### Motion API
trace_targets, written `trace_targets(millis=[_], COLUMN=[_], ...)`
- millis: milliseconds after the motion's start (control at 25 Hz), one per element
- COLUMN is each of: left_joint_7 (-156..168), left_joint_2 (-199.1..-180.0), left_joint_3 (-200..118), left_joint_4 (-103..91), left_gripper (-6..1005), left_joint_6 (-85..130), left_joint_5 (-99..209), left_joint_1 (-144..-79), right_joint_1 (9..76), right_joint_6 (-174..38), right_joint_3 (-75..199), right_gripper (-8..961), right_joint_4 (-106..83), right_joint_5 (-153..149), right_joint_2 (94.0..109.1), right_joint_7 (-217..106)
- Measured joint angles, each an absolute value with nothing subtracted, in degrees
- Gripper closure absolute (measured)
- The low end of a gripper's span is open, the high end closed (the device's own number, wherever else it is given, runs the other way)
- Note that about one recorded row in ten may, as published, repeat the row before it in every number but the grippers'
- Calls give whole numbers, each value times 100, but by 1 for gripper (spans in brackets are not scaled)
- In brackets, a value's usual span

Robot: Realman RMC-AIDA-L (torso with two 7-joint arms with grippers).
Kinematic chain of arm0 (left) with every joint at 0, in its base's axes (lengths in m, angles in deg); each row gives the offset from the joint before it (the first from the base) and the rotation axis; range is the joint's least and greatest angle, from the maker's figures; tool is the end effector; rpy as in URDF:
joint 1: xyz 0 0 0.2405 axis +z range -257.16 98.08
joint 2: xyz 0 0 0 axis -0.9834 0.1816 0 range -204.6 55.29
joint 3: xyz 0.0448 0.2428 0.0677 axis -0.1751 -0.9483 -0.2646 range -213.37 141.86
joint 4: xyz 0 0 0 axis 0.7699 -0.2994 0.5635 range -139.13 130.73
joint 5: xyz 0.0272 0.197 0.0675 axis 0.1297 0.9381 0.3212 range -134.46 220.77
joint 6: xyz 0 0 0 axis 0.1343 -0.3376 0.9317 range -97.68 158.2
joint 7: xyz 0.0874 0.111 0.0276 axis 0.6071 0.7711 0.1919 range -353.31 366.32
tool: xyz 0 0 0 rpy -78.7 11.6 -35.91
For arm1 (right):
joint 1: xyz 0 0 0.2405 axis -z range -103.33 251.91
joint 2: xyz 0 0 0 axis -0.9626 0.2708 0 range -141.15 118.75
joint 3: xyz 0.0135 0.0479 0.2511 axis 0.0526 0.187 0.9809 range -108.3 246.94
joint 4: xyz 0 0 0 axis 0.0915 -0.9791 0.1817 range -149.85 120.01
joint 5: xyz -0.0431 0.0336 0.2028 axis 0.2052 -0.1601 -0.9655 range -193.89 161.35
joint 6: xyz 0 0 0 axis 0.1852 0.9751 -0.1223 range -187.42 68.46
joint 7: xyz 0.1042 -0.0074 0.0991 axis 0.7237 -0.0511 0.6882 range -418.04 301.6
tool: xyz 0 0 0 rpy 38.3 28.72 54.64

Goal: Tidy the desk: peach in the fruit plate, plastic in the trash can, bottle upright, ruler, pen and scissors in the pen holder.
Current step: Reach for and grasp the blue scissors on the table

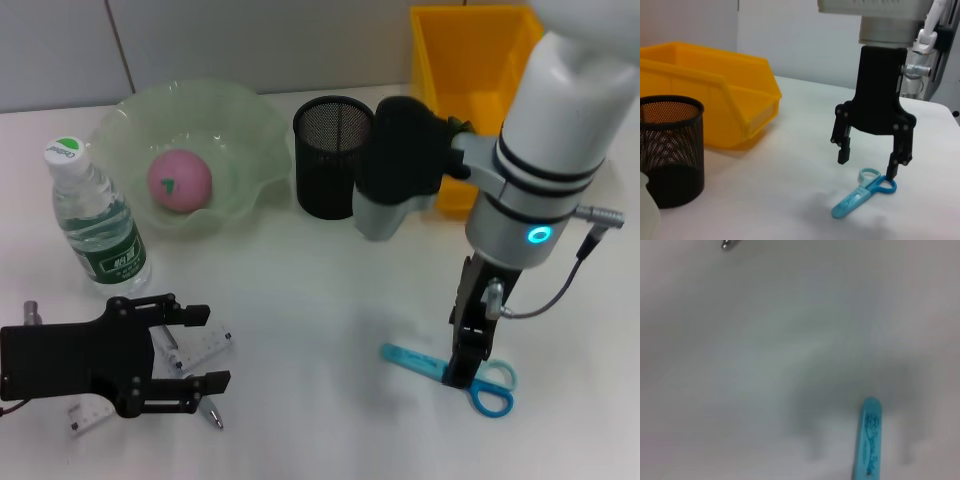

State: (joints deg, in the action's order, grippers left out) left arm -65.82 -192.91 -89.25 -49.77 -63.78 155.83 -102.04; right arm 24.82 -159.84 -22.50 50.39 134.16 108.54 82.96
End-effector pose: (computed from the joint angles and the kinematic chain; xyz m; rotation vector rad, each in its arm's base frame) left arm -0.2727 0.2888 -0.0050 -2.9336 -0.3465 -0.5414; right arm 0.1410 0.3396 -0.0441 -2.8302 0.5438 -1.0711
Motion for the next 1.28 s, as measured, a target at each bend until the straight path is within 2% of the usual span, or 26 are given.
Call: trace_targets(millis=[760,1080,1280], left_joint_7=[-6616,-6618,-6611], left_joint_2=[-19269,-19269,-19273], left_joint_3=[-8893,-8893,-8893], left_joint_4=[-4972,-4973,-4973], left_gripper=[198,197,197], left_joint_6=[-6373,-6363,-6360], left_joint_5=[15617,15618,15620], left_joint_1=[-10169,-10168,-10168], right_joint_1=[2736,2756,2756], right_joint_6=[-15284,-15260,-15227], right_joint_3=[-2752,-2754,-2754], right_gripper=[195,285,468], right_joint_4=[4800,4743,4704], right_joint_5=[13178,13199,13215], right_joint_2=[10868,10868,10863], right_joint_7=[8347,8386,8391])
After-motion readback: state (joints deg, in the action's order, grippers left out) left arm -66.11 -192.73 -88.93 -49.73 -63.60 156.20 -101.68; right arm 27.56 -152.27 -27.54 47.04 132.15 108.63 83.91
